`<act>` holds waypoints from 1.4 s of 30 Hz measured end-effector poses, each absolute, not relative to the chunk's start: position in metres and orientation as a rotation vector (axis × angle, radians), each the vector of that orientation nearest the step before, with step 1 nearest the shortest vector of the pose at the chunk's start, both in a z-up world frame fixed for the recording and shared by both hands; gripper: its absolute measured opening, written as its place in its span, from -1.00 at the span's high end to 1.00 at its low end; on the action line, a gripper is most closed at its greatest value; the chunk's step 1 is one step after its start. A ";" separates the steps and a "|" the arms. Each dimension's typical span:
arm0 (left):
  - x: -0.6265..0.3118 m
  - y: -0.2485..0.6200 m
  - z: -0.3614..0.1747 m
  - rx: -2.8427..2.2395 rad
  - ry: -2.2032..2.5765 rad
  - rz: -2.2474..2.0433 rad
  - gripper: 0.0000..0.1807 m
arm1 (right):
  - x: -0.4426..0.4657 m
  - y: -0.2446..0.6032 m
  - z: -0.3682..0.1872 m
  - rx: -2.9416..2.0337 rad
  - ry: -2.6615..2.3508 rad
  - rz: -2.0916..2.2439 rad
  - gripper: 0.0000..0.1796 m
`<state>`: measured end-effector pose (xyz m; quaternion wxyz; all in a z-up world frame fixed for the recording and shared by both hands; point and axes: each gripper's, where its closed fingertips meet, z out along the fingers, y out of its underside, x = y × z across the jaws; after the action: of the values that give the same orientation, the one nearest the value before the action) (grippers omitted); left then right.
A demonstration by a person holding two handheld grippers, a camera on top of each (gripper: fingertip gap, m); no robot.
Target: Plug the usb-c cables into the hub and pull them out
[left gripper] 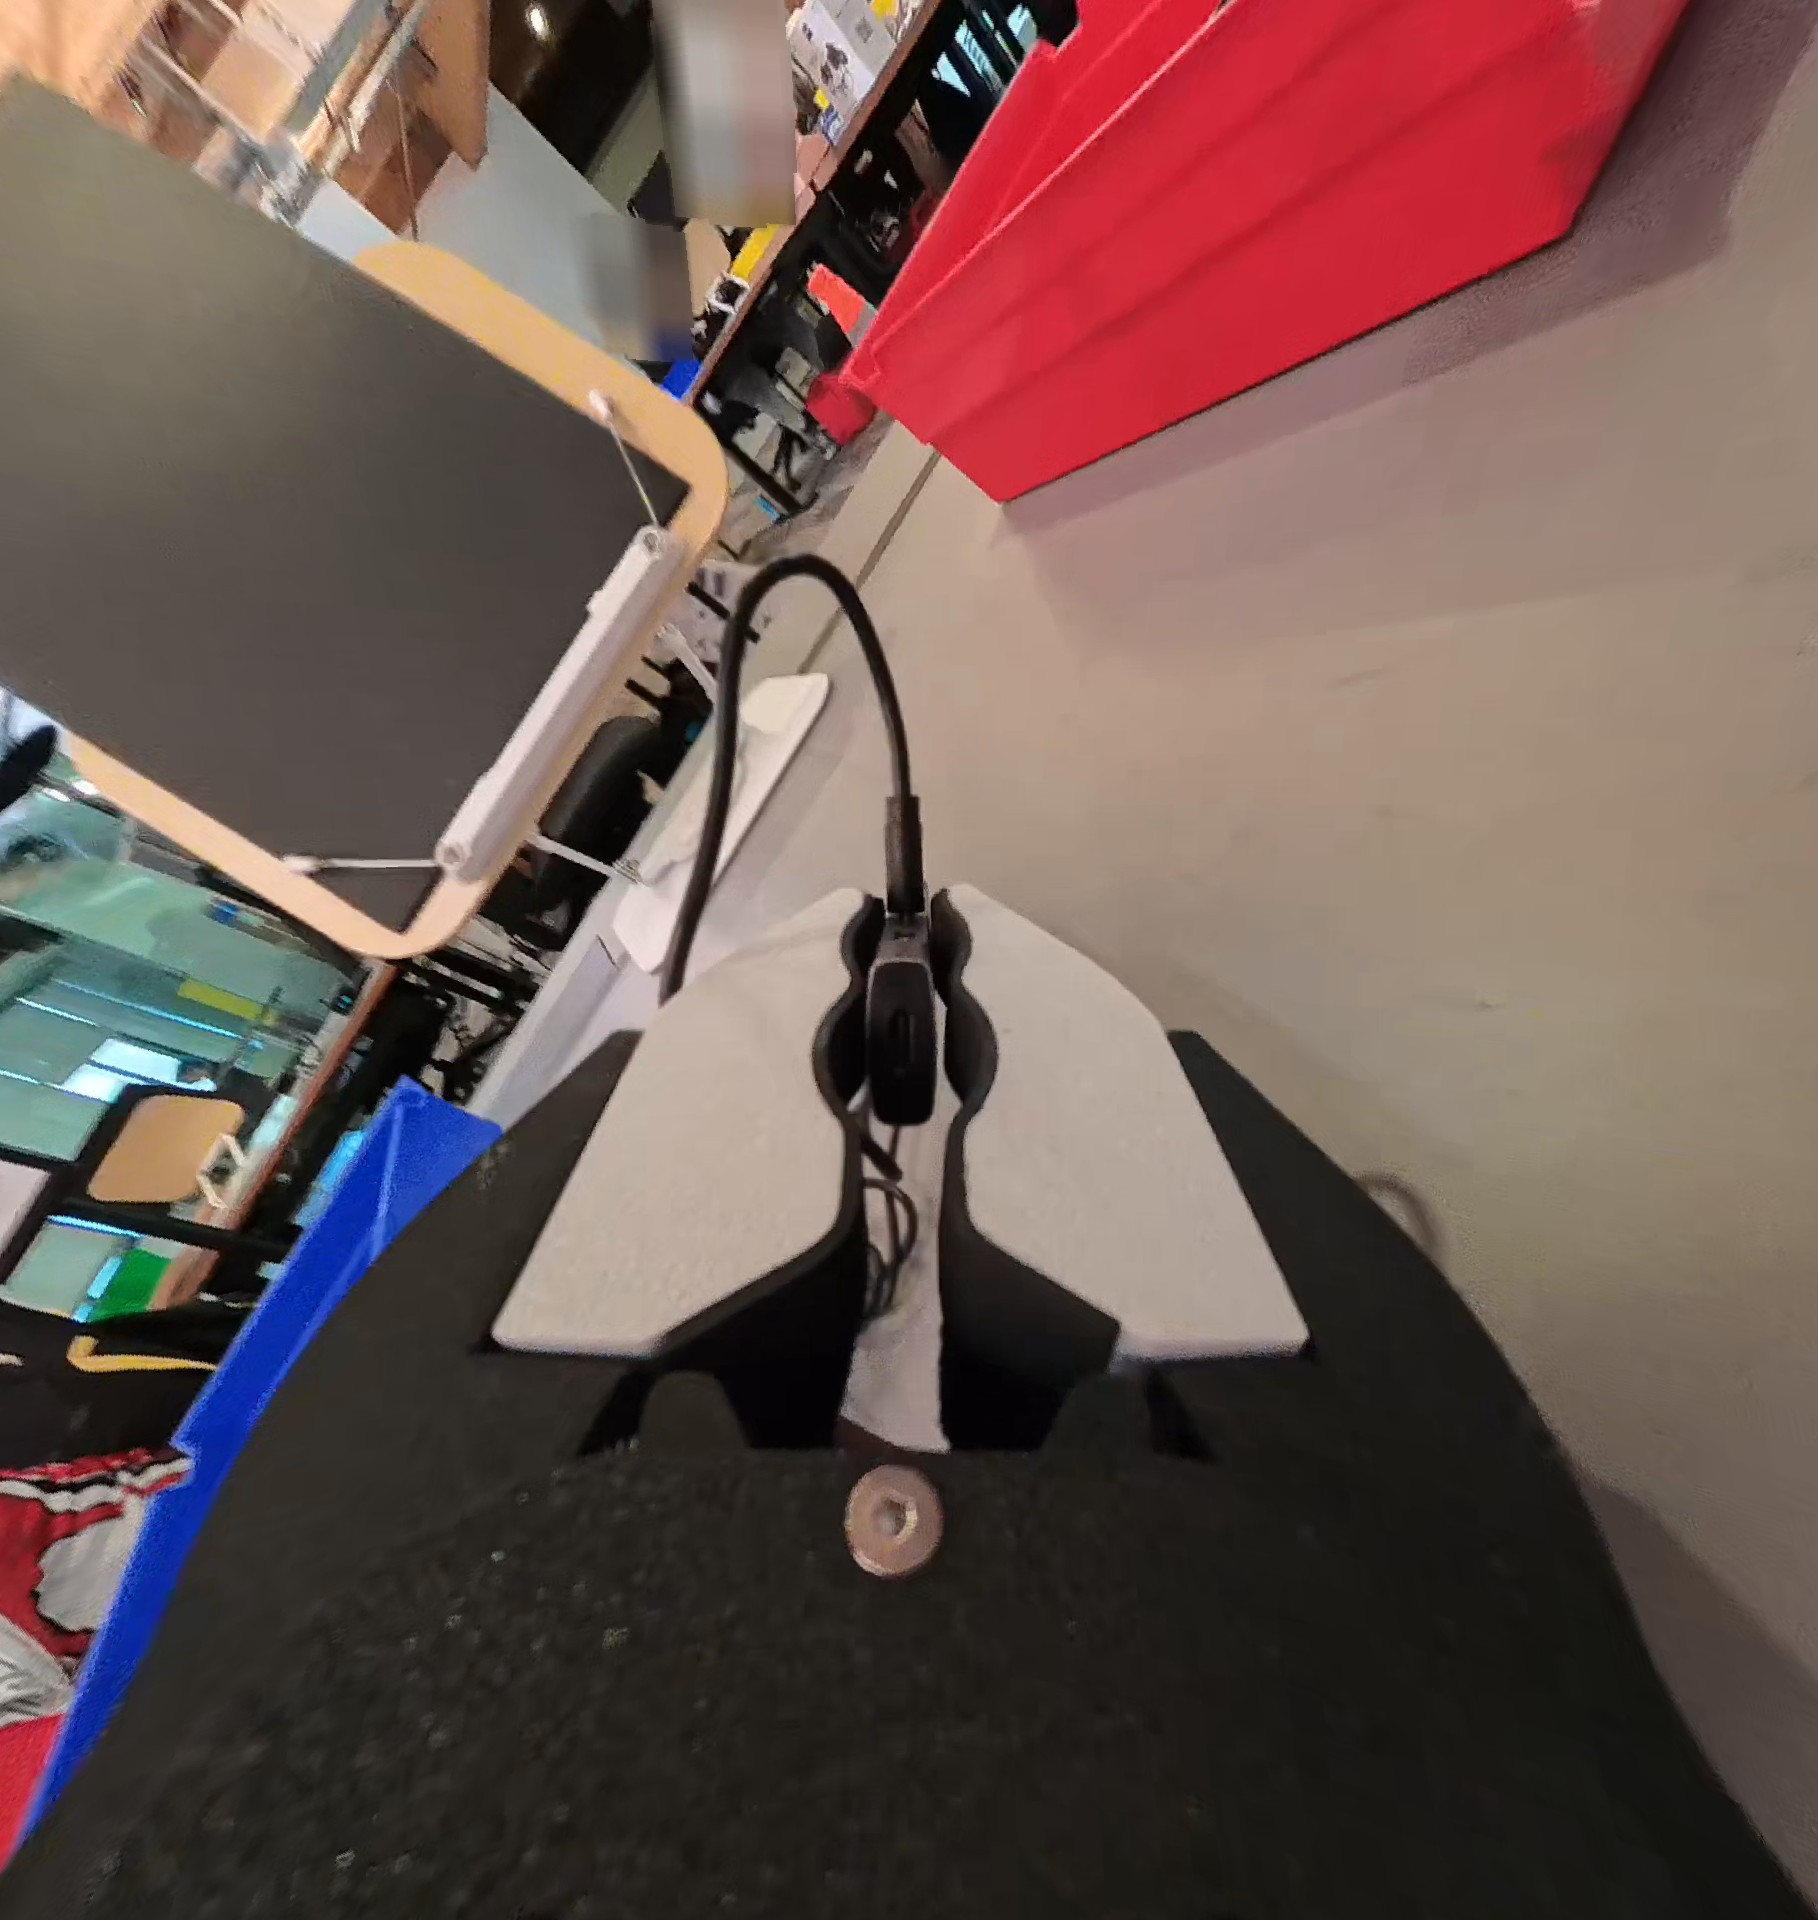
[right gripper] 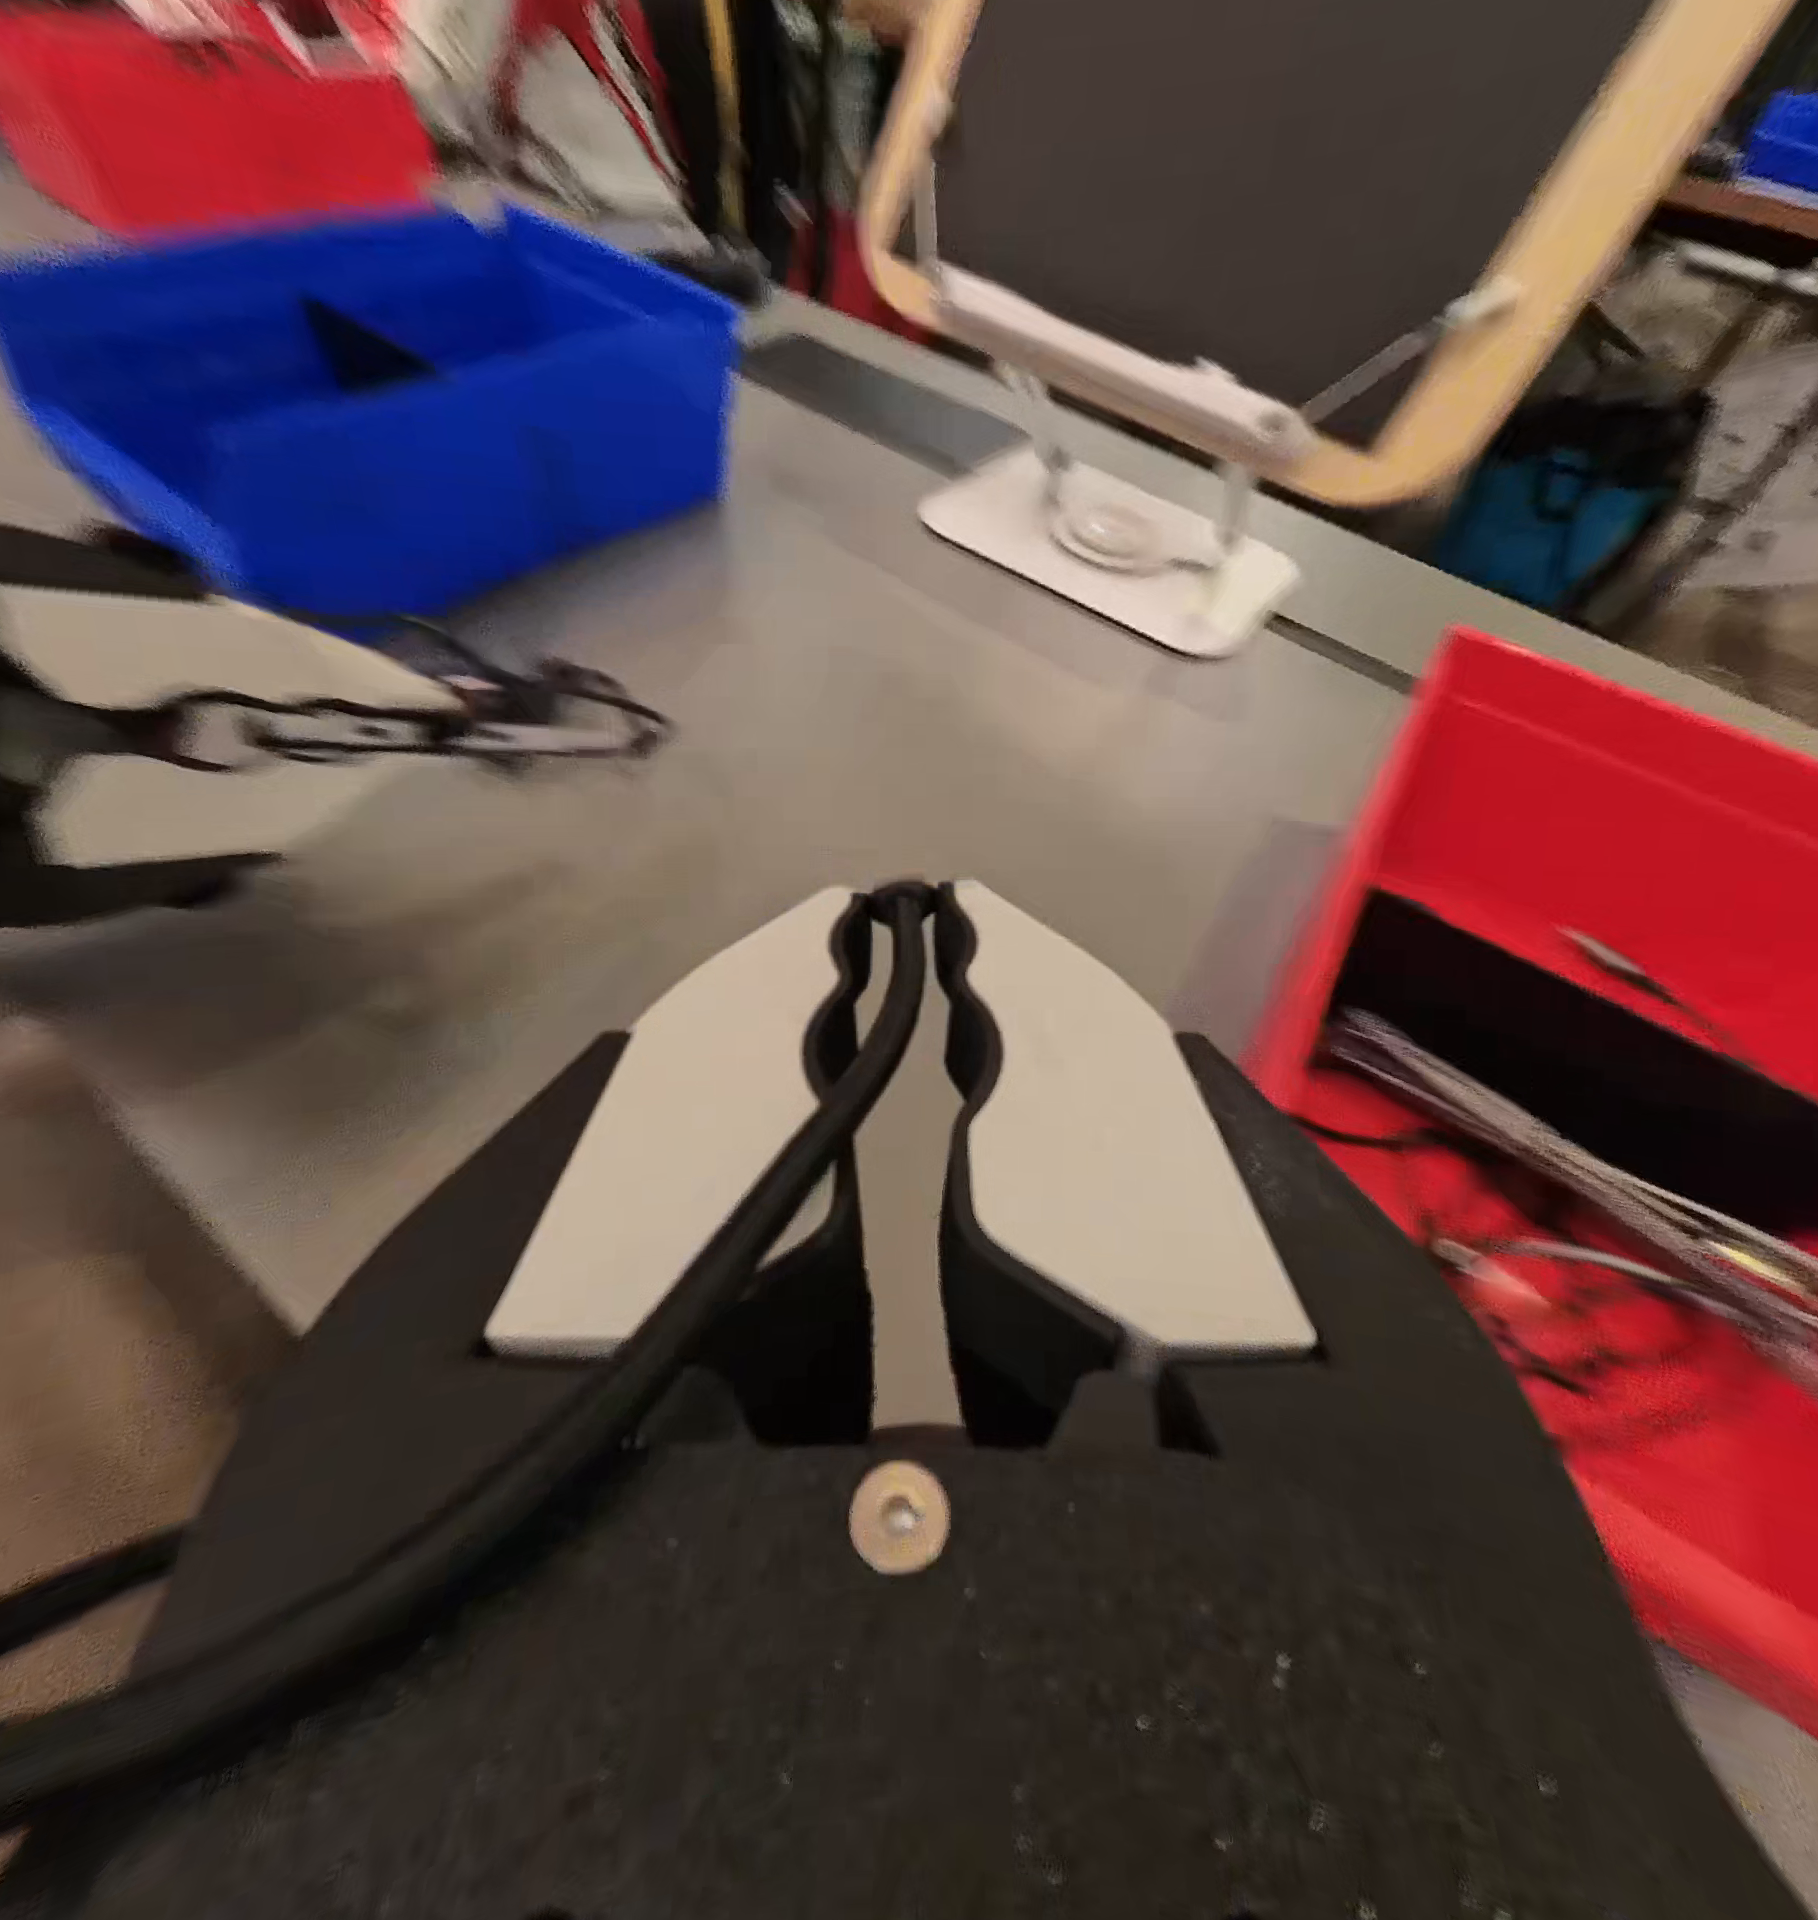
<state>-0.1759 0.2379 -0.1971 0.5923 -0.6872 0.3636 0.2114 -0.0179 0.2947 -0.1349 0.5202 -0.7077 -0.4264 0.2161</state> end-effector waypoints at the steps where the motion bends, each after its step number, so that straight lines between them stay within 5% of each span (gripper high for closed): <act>1: -0.177 0.236 -0.198 -1.616 0.829 0.468 0.91 | -0.001 0.314 -0.130 -1.727 -1.015 0.398 0.87; 10: -0.167 0.227 -0.209 -1.609 0.926 0.475 0.91 | 0.128 0.468 -0.065 -1.932 -0.765 -0.350 0.87; 19: -0.168 0.227 -0.207 -1.621 0.903 0.424 0.91 | 0.129 0.467 -0.223 -2.292 -1.451 -0.691 0.76; 32: -0.159 0.225 -0.196 -1.580 0.850 0.280 0.91 | 0.118 0.438 -0.198 -2.630 -1.540 -0.306 0.54; 38: -0.157 0.216 -0.177 -1.466 0.842 0.322 0.91 | -0.060 0.286 -0.144 -1.903 -1.493 0.872 0.57; 42: -0.151 0.212 -0.176 -1.422 0.882 0.352 0.91 | -0.110 0.206 -0.166 -1.758 -1.352 1.253 0.57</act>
<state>-0.1509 0.2117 -0.1765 0.6561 -0.6275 0.3894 0.1553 -0.1103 0.2055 -0.1661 0.2931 -0.6598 -0.5075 0.4703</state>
